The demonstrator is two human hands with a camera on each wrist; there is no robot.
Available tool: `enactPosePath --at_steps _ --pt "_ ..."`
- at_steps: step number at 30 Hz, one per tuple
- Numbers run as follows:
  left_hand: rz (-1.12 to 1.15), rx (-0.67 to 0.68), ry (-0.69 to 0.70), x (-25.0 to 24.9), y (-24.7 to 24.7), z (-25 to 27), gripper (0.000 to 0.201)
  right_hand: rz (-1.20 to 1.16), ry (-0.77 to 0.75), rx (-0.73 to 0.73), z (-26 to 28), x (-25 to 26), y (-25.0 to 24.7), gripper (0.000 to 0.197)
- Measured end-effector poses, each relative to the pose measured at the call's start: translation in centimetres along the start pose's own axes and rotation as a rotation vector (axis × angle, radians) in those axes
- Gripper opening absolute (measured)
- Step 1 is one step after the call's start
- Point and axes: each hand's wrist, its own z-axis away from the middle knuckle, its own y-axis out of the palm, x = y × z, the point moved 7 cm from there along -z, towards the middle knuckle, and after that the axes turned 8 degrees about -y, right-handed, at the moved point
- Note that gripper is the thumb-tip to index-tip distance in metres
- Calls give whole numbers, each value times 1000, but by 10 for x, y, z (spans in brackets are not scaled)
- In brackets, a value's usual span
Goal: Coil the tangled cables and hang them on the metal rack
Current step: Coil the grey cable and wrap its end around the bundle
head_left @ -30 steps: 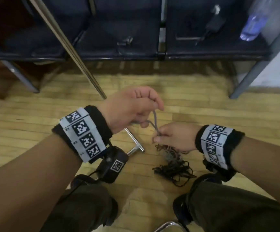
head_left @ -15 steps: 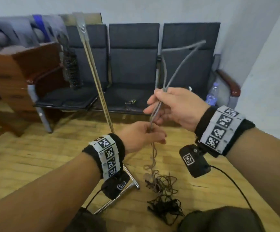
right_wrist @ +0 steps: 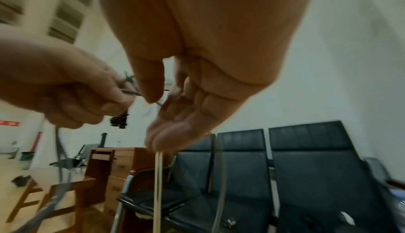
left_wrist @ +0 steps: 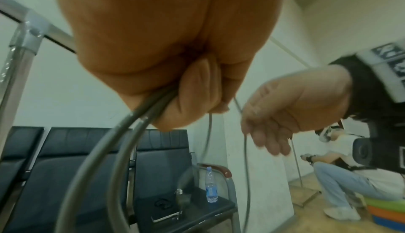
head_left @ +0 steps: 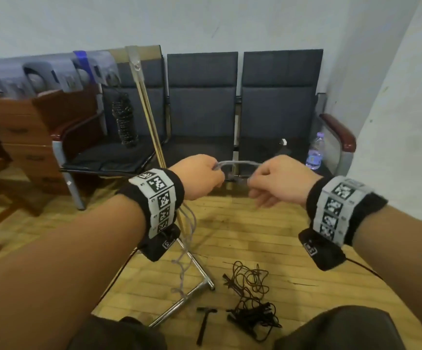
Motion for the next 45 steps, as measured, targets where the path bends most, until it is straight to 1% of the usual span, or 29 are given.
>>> enactPosePath --at_steps 2,3,4,5,6,7,8,9,11,13,15,18,20,21,23,24,25,27,28,29,30,32,33,34,35,38,40,43,45 --pt "-137 97 4 -5 9 3 16 80 -205 -145 5 24 3 5" --pt "-167 146 9 -6 14 4 15 144 -292 -198 7 35 5 17" --pt "-174 185 17 -7 19 6 14 214 -348 -161 8 43 12 33" --pt "-172 213 29 -7 22 9 14 213 -348 -65 8 45 23 47" --pt "-167 226 41 -6 24 11 14 153 -292 62 9 43 35 49" --pt "-160 227 49 -4 25 12 14 79 -230 176 11 38 44 38" --pt "-151 221 52 -1 25 13 14 45 -193 236 13 36 49 24" --pt "-143 211 51 4 24 15 13 68 -201 244 14 37 49 14" --pt "-144 175 45 15 20 16 13 171 -276 171 12 40 38 16" --pt "-161 121 23 32 13 14 16 286 -359 35 8 47 17 19" --pt "-176 62 -24 56 5 12 23 309 -394 -102 5 46 -11 21" --pt "-177 14 -98 95 -4 12 30 300 -327 -282 3 24 -58 23" --pt "-140 8 -117 108 -6 13 31 396 -242 -336 3 5 -74 25" --pt "-115 11 -116 109 -5 13 30 454 -182 -304 2 -5 -73 23" --pt "-66 27 -97 100 -1 14 29 646 -52 -98 0 -20 -52 15" --pt "-37 43 -78 91 2 13 28 752 -10 23 1 -25 -37 27" --pt "-10 64 -50 80 6 13 26 810 -16 122 2 -26 -20 46" --pt "15 114 13 57 15 13 21 728 -109 239 5 -8 13 75" --pt "19 140 38 47 20 13 18 647 -163 280 6 3 30 82" --pt "32 160 58 38 24 14 16 573 -214 301 6 13 45 82" --pt "55 172 74 31 26 14 16 512 -247 307 6 21 56 73" --pt "99 163 91 25 27 12 16 413 -268 285 5 30 65 32" --pt "105 142 90 27 24 11 16 366 -267 262 5 32 63 17" --pt "95 119 85 32 21 9 16 339 -265 227 5 32 59 16" --pt "73 104 77 38 20 7 17 318 -257 182 4 30 52 21" --pt "21 106 59 60 21 3 15 158 -251 93 0 26 34 26" --pt "34 93 51 70 21 1 21 97 -270 36 -1 24 21 26" --pt "40 42 12 88 16 -2 28 92 -278 -89 -5 14 -8 27" --pt "0 18 -18 100 14 -3 29 143 -243 -214 -7 -3 -34 29"
